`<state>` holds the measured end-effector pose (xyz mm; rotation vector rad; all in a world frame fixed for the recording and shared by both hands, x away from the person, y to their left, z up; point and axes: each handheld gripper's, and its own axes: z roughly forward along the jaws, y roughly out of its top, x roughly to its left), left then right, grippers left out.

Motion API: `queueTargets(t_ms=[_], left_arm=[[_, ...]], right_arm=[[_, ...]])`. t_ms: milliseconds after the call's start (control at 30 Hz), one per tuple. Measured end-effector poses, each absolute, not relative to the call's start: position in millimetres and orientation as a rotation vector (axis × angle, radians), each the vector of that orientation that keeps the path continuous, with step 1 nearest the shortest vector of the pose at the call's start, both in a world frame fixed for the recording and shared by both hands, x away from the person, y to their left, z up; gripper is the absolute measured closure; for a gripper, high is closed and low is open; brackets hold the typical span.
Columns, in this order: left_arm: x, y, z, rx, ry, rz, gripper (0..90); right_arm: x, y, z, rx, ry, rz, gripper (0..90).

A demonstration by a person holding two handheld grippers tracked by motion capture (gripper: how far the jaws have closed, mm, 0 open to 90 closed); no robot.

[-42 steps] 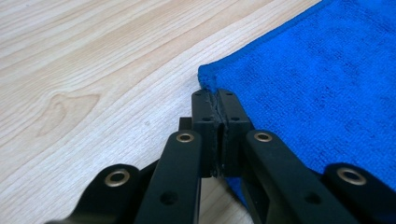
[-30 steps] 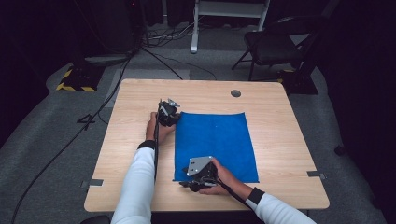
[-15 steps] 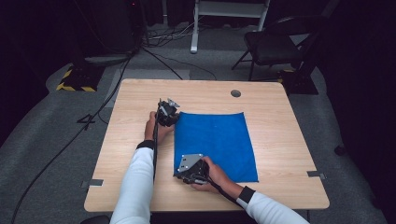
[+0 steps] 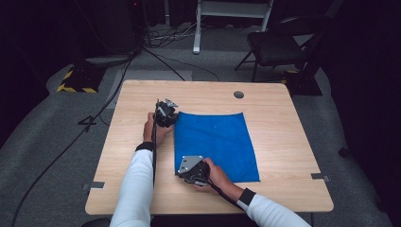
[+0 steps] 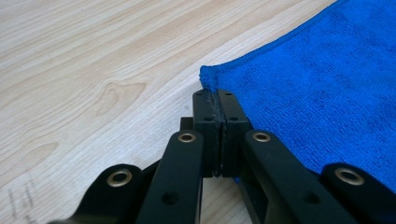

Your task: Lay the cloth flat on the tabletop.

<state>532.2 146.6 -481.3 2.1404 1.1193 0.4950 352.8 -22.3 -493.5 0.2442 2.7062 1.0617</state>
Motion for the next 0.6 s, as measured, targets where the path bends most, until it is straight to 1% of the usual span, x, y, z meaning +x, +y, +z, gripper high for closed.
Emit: queueTargets(t_ms=[300,600], left_arm=[[534,152,-475,2.131,1.092,0.506,88.5],[532,162,-468,2.114,1.105,0.52,88.4]], right_arm=[[355,-19,-491,0.231,2.703,1.065,87.8],[360,-13,-484,0.224,2.687,1.088,87.8]])
